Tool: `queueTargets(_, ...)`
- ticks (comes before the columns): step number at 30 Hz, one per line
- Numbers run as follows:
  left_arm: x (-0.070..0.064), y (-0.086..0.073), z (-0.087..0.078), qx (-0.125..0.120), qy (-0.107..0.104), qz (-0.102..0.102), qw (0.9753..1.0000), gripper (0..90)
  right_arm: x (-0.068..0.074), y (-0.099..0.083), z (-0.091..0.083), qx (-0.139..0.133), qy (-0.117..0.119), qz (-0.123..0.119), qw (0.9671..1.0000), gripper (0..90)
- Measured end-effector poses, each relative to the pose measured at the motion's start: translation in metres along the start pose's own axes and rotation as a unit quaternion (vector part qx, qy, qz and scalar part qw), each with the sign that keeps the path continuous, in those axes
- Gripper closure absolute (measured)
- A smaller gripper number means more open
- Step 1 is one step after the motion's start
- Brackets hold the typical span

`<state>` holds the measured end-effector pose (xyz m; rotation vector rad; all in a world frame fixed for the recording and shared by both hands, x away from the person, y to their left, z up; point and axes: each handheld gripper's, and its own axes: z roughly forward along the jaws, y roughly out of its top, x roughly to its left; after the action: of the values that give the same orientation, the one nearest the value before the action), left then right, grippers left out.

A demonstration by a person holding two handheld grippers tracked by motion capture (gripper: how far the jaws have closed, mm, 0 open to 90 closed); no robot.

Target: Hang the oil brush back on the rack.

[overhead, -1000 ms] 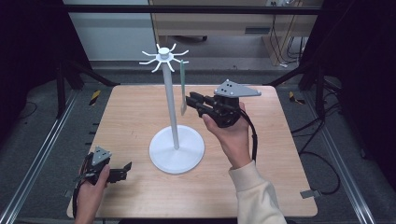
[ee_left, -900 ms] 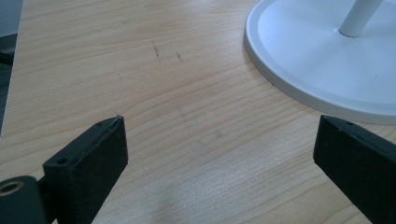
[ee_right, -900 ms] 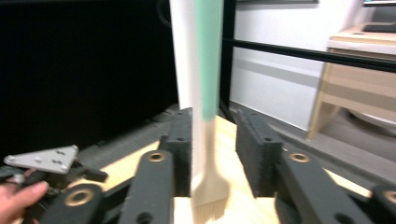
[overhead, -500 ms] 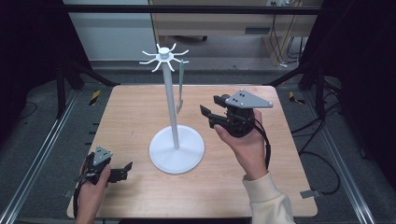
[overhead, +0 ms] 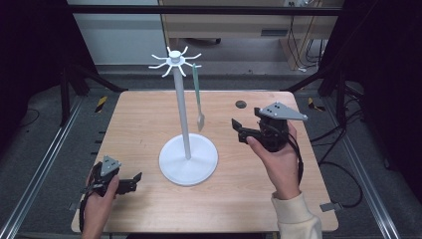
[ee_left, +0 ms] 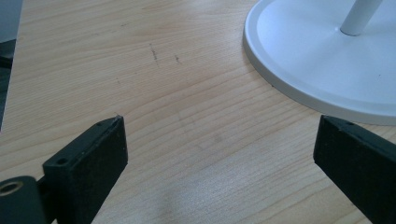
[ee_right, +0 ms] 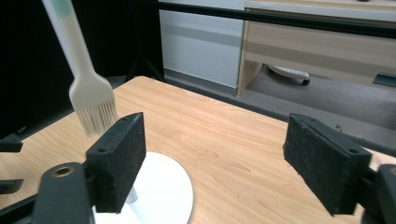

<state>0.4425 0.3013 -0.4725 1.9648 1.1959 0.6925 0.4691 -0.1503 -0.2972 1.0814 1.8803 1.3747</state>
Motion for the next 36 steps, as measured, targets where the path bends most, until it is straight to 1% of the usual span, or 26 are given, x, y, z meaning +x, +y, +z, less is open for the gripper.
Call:
queueTargets(2, 0.0, 0.0, 0.0, 0.001, 0.0, 0.001, 1.0, 2.6, -0.005, -0.004, 0.001, 0.002, 0.001, 0.003, 1.0, 18.8)
queueTargets(4, 0.0, 0.0, -0.001, 0.001, -0.001, 0.002, 1.0, 2.6, -0.01, -0.007, 0.003, 0.011, -0.002, -0.001, 0.9999, 14.5)
queueTargets(6, 0.0, 0.0, -0.001, -0.002, 0.0, 0.002, 1.0, 2.6, -0.015, -0.012, 0.003, 0.013, -0.004, -0.002, 0.9999, 12.7)
queueTargets(8, 0.0, 0.0, -0.001, -0.002, -0.001, 0.002, 1.0, 2.5, -0.021, -0.018, 0.004, 0.011, 0.0, 0.007, 0.9999, 11.0)
queueTargets(11, -0.001, 0.0, -0.001, -0.002, -0.002, 0.001, 1.0, 2.6, -0.029, -0.03, 0.006, 0.016, 0.001, 0.013, 0.9998, 9.8)
queueTargets(13, -0.002, 0.0, -0.001, -0.003, -0.002, 0.0, 1.0, 2.6, -0.035, -0.038, 0.008, 0.019, -0.003, 0.017, 0.9997, 10.0)
queueTargets(16, -0.002, 0.0, -0.003, -0.004, -0.002, 0.003, 1.0, 2.5, -0.041, -0.05, 0.012, 0.025, -0.017, 0.019, 0.9994, 12.6)
queueTargets(19, -0.002, 0.0, -0.004, -0.006, -0.002, 0.003, 1.0, 2.5, -0.046, -0.062, 0.017, 0.041, -0.028, 0.018, 0.9986, 13.2)
queueTargets(21, -0.002, 0.0, -0.004, -0.007, 0.0, 0.002, 1.0, 2.5, -0.05, -0.071, 0.02, 0.052, -0.035, 0.023, 0.9978, 13.4)
queueTargets(25, -0.002, 0.0, -0.005, -0.006, 0.003, 0.004, 1.0, 2.5, -0.057, -0.086, 0.025, 0.071, -0.037, 0.032, 0.9963, 13.5)
queueTargets(29, -0.003, 0.0, -0.006, -0.004, 0.005, 0.008, 0.9999, 2.5, -0.062, -0.095, 0.026, 0.077, -0.038, 0.038, 0.9956, 13.5)
queueTargets(31, -0.004, 0.001, -0.006, -0.005, 0.005, 0.009, 0.9999, 2.5, -0.064, -0.102, 0.026, 0.084, -0.039, 0.041, 0.9949, 13.5)
queueTargets(36, -0.004, 0.001, -0.006, -0.005, 0.004, 0.01, 0.9999, 2.5, -0.071, -0.124, 0.034, 0.113, -0.041, 0.045, 0.9917, 13.4)
